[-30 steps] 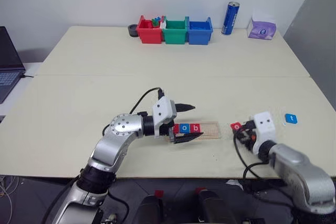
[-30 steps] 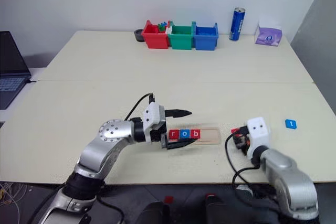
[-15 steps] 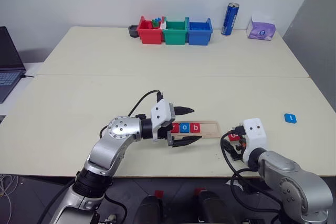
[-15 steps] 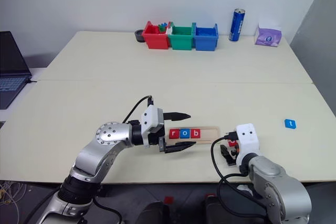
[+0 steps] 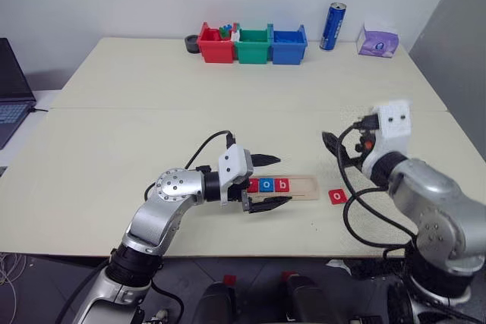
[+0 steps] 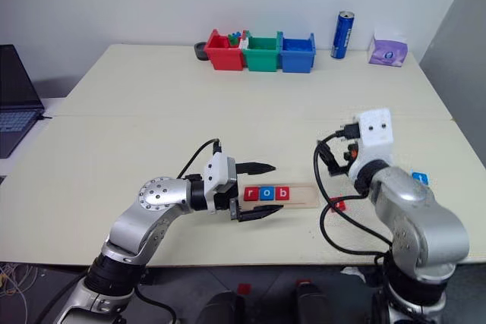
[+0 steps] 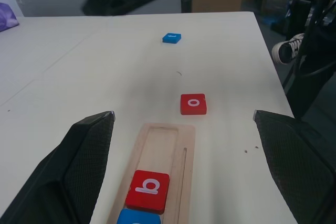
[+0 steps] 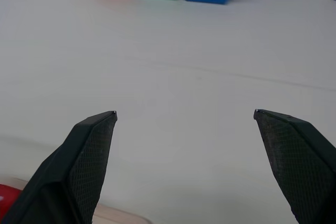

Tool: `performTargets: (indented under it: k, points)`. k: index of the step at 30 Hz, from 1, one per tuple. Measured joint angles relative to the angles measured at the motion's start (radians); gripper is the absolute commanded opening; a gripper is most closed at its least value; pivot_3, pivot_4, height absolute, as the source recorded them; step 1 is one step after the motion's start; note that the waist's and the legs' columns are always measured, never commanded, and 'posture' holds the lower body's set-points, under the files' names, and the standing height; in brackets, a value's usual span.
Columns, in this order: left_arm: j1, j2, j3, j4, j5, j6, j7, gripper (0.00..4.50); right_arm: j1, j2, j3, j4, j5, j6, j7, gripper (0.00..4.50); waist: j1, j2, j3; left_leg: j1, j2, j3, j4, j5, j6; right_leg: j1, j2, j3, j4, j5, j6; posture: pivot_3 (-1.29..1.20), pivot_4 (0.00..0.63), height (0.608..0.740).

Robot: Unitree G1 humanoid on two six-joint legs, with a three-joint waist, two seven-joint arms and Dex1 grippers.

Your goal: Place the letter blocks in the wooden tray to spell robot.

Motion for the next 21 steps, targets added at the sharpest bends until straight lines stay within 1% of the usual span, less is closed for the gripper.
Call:
performTargets:
  k: [1,3,4,6,10,13,15,21]
  points:
    - [0.000,-0.001,0.000,0.001,0.000,-0.001,-0.002,4.50,0.022,-0.051,0.015,0.045,0.006,-0.075,0.073,4.46,0.003,0.000,0.000,-0.001,-0.001,0.000,0.000,0.000,0.000,0.000,-0.001,0.000,0.000,0.000,-0.001,0.00,0.150,0.740]
    - [0.000,0.005,0.001,0.009,0.000,-0.004,-0.015,4.50,0.112,-0.218,0.077,0.132,-0.001,-0.272,0.269,4.46,0.009,0.000,0.000,-0.002,-0.002,0.000,0.000,0.000,0.001,0.000,-0.002,-0.002,-0.003,0.000,0.000,0.00,0.150,0.740]
    - [0.000,0.011,0.001,0.011,0.000,-0.004,-0.019,4.50,0.155,-0.281,0.101,0.178,-0.007,-0.358,0.355,4.46,0.008,-0.001,0.001,-0.002,-0.002,0.001,0.000,-0.001,0.001,0.000,-0.002,-0.001,-0.004,0.000,-0.001,0.00,0.150,0.740]
    - [-0.001,0.011,0.002,0.012,0.000,-0.004,-0.019,4.50,0.199,-0.343,0.126,0.265,-0.008,-0.469,0.475,4.46,0.003,-0.001,0.001,-0.002,-0.001,0.002,0.000,-0.001,0.001,0.000,-0.002,-0.001,-0.004,0.001,-0.001,0.00,0.150,0.740]
    - [-0.001,0.011,0.001,0.008,-0.004,-0.001,-0.020,4.50,0.235,-0.463,0.175,0.452,-0.040,-0.710,0.691,4.46,-0.005,-0.002,0.002,0.001,0.000,0.002,0.000,-0.001,0.002,0.000,-0.001,0.000,0.000,0.001,-0.001,0.00,0.150,0.740]
    - [0.003,0.013,0.001,0.002,-0.015,0.002,-0.020,4.50,0.233,-0.504,0.203,0.561,-0.067,-0.849,0.789,4.46,-0.004,-0.002,0.002,0.002,0.000,0.001,0.001,-0.001,0.001,0.000,0.000,0.001,0.001,-0.001,0.002,0.00,0.150,0.740]
    - [0.004,0.016,0.001,-0.005,-0.018,0.002,-0.020,4.50,0.230,-0.514,0.223,0.616,-0.081,-0.909,0.829,4.46,-0.003,-0.002,0.002,0.002,0.000,0.001,0.001,-0.001,0.001,0.001,0.000,0.001,0.002,-0.001,0.001,0.00,0.150,0.740]
    - [0.005,0.024,0.001,-0.007,-0.023,0.009,-0.018,4.50,0.181,-0.515,0.282,0.735,-0.127,-1.040,0.889,4.46,-0.002,-0.002,0.002,0.002,0.000,0.001,0.002,-0.001,0.001,0.001,0.000,0.000,0.002,0.001,-0.002,0.00,0.150,0.740]
